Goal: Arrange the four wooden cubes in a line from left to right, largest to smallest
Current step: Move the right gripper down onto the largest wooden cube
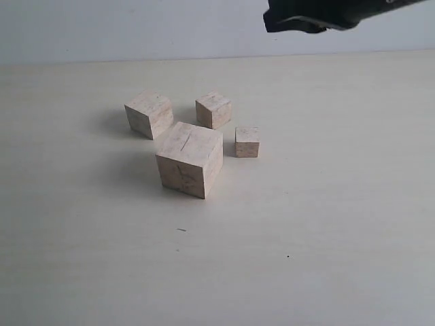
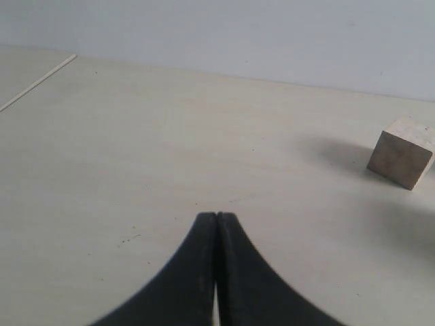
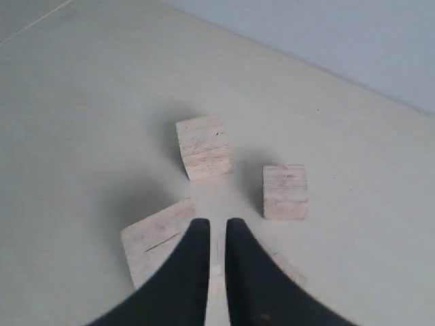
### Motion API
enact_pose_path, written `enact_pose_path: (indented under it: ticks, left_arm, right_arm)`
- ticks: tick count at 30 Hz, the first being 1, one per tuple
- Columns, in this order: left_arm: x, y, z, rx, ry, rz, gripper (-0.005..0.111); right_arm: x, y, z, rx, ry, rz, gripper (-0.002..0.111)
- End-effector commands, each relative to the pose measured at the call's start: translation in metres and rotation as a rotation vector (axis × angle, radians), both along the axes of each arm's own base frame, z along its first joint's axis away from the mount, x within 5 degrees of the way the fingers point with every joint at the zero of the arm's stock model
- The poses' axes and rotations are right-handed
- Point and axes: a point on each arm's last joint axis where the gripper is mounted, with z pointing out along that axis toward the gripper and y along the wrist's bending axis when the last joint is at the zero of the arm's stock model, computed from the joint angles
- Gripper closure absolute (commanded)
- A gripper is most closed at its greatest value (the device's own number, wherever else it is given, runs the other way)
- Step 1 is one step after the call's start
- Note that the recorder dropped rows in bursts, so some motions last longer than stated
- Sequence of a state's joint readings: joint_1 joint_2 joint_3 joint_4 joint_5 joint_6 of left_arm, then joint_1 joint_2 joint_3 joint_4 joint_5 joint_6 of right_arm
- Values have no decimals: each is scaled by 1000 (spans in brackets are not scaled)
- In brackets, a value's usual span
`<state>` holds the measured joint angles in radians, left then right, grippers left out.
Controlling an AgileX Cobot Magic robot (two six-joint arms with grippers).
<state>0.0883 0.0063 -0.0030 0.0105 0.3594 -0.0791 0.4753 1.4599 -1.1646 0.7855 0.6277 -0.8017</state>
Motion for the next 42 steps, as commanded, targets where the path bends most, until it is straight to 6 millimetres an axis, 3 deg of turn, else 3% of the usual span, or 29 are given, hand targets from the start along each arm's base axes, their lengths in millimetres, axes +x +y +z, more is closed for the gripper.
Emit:
enact_pose_path:
  ticks: [1, 2, 3, 4, 6, 8, 14, 19, 24, 31, 42]
  left_arm:
    - [0, 0, 0, -14, -10, 4, 107]
    - [0, 0, 0, -14, -10, 4, 107]
    - [0, 0, 0, -14, -10, 4, 107]
    - [0, 0, 0, -14, -10, 4, 107]
    - [0, 0, 0, -14, -10, 4, 107]
    - [0, 0, 0, -14, -10, 4, 107]
    - [0, 0, 0, -14, -10, 4, 107]
    - [0, 0, 0, -14, -10, 4, 107]
    - [0, 0, 0, -14, -10, 4, 107]
    - [0, 0, 0, -14, -10, 4, 107]
    - [0, 0, 0, -14, -10, 4, 107]
  right_arm:
    - [23, 16, 1, -89, -25, 141, 76]
    - [33, 25, -5, -105, 8, 191, 59]
    - [39, 29, -10, -109, 29, 205, 49]
    - [49, 35, -20, -110, 65, 219, 30]
    - [60, 43, -42, -123, 108, 260, 11]
    - [63, 53, -63, -106, 163, 330, 3]
    - [41, 98, -100, -252, 80, 533, 4]
    - [33, 118, -123, -344, 82, 528, 4]
    - [36, 121, -135, -371, 82, 501, 4]
    - [41, 121, -137, -386, 48, 475, 4]
    - [42, 123, -171, -416, 146, 474, 4]
